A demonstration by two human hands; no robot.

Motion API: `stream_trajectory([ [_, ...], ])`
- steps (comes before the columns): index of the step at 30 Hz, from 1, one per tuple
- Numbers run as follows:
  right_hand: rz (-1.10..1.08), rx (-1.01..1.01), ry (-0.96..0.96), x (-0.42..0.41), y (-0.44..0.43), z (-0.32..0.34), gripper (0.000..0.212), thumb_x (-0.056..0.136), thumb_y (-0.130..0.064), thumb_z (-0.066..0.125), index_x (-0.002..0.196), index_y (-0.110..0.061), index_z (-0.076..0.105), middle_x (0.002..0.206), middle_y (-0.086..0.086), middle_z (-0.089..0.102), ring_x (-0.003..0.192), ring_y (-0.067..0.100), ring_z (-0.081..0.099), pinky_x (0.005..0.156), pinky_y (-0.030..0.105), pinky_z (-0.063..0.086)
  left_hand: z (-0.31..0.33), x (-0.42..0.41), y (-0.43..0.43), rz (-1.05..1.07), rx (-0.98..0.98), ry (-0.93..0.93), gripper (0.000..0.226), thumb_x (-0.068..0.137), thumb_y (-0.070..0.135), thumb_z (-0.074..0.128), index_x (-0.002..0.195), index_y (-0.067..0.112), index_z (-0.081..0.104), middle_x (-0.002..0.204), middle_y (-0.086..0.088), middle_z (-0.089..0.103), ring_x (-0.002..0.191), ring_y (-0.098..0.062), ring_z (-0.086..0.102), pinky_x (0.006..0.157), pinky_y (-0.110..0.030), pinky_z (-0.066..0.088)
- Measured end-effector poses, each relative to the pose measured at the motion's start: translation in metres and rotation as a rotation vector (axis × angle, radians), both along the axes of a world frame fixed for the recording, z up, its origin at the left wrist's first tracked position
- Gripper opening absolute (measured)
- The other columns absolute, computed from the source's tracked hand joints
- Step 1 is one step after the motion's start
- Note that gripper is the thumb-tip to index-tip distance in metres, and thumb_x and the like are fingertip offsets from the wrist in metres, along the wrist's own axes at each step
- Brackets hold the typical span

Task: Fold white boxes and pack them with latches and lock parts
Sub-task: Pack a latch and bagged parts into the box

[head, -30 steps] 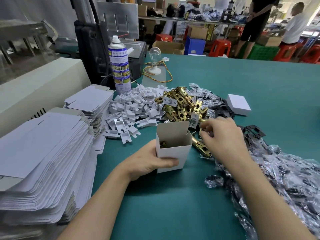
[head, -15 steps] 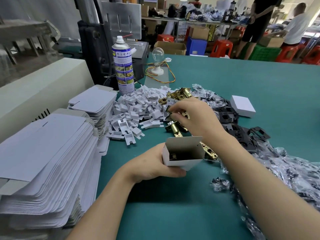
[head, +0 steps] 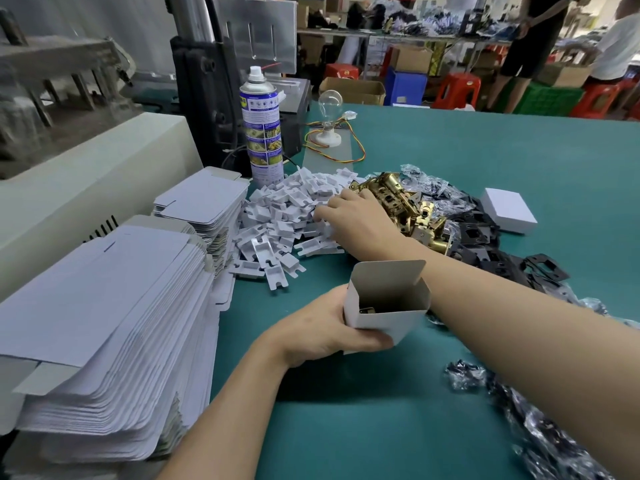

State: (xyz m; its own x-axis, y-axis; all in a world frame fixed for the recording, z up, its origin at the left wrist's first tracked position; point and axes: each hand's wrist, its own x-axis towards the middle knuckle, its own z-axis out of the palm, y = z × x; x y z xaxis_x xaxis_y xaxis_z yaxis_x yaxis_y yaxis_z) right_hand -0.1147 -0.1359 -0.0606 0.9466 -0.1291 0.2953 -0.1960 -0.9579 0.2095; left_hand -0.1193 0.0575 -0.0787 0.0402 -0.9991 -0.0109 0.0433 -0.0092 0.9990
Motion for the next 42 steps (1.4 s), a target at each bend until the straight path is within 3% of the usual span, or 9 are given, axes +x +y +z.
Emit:
stream_trajectory([
  [5,0.066,-0.023,-0.004,0.0,0.002,-0.001,0.05,0.097,-0.011,0.063,0.142,-0.026,0.05,0.123,0.003,0.062,0.116,0.028,0.055,0.087,0.04,0.032,0.0,0.0,-0.002,0.015,-0.009,0.011,0.051,0.084,0.0,0.071,0.1,0.048,0.071,0.094,0.02,0.068,0.089,0.002,0.061,0.08,-0.013,0.05],
  [8,0.043,0.023,0.014,-0.007,0.002,0.007,0.042,0.101,-0.015,0.059,0.14,-0.028,0.054,0.125,0.002,0.061,0.12,0.026,0.052,0.091,0.039,0.031,-0.003,0.001,-0.003,0.009,-0.018,0.006,0.044,0.084,-0.001,0.071,0.106,0.038,0.071,0.101,0.013,0.068,0.093,-0.002,0.06,0.083,-0.015,0.051],
  [13,-0.044,0.615,-0.306,-0.045,0.013,0.043,0.025,0.099,-0.019,0.067,0.123,-0.018,0.071,0.105,0.002,0.069,0.102,0.02,0.062,0.089,0.034,0.047,-0.008,0.004,-0.005,0.009,-0.004,-0.026,0.047,0.086,0.0,0.07,0.131,0.009,0.061,0.124,-0.015,0.068,0.111,-0.014,0.06,0.098,-0.025,0.051],
  [20,0.03,1.073,-0.599,-0.15,0.055,0.103,0.032,0.099,-0.012,0.067,0.126,-0.029,0.072,0.101,0.006,0.075,0.086,0.016,0.068,0.084,0.028,0.057,-0.012,0.007,-0.004,-0.001,0.001,-0.008,0.051,0.089,0.005,0.075,0.138,0.013,0.061,0.142,-0.021,0.062,0.135,-0.032,0.059,0.114,-0.038,0.046],
  [23,0.042,1.05,-0.545,-0.18,0.082,0.107,0.026,0.092,-0.017,0.075,0.113,-0.031,0.077,0.09,0.001,0.077,0.075,0.023,0.069,0.067,0.032,0.059,-0.012,0.006,-0.005,0.021,0.012,0.005,0.053,0.088,0.007,0.076,0.138,0.014,0.061,0.141,-0.018,0.064,0.136,-0.035,0.056,0.114,-0.039,0.047],
  [25,0.012,0.983,-0.514,-0.183,0.096,0.099,0.019,0.086,-0.02,0.08,0.102,-0.03,0.078,0.081,-0.008,0.076,0.063,0.006,0.066,0.058,0.02,0.052,-0.011,0.005,-0.005,0.05,0.016,-0.004,0.048,0.087,0.007,0.076,0.132,0.02,0.064,0.131,-0.006,0.073,0.126,-0.022,0.066,0.105,-0.032,0.054],
  [29,-0.147,0.78,-0.452,-0.174,0.11,0.076,0.014,0.083,-0.027,0.085,0.094,-0.03,0.077,0.075,-0.016,0.074,0.062,0.004,0.064,0.064,0.026,0.052,-0.004,0.001,-0.001,0.07,0.017,-0.013,0.043,0.092,0.003,0.076,0.113,0.04,0.072,0.104,0.018,0.074,0.101,0.003,0.066,0.086,-0.014,0.051],
  [36,-0.434,0.424,-0.164,-0.153,0.126,0.079,0.022,0.095,-0.05,0.063,0.109,-0.034,0.069,0.099,-0.011,0.074,0.097,0.019,0.067,0.069,0.031,0.045,0.002,-0.001,0.002,0.071,-0.01,-0.019,0.036,0.091,0.012,0.077,0.104,0.045,0.073,0.102,0.017,0.073,0.102,-0.001,0.067,0.088,-0.017,0.051],
  [42,-0.484,0.394,0.001,-0.144,0.132,0.077,0.033,0.104,-0.049,0.046,0.099,-0.024,0.066,0.093,-0.002,0.068,0.085,0.027,0.06,0.063,0.034,0.039,-0.002,0.001,0.0,0.07,-0.031,-0.057,0.04,0.094,0.001,0.073,0.097,0.041,0.072,0.105,0.01,0.073,0.108,-0.009,0.066,0.096,-0.027,0.052],
])
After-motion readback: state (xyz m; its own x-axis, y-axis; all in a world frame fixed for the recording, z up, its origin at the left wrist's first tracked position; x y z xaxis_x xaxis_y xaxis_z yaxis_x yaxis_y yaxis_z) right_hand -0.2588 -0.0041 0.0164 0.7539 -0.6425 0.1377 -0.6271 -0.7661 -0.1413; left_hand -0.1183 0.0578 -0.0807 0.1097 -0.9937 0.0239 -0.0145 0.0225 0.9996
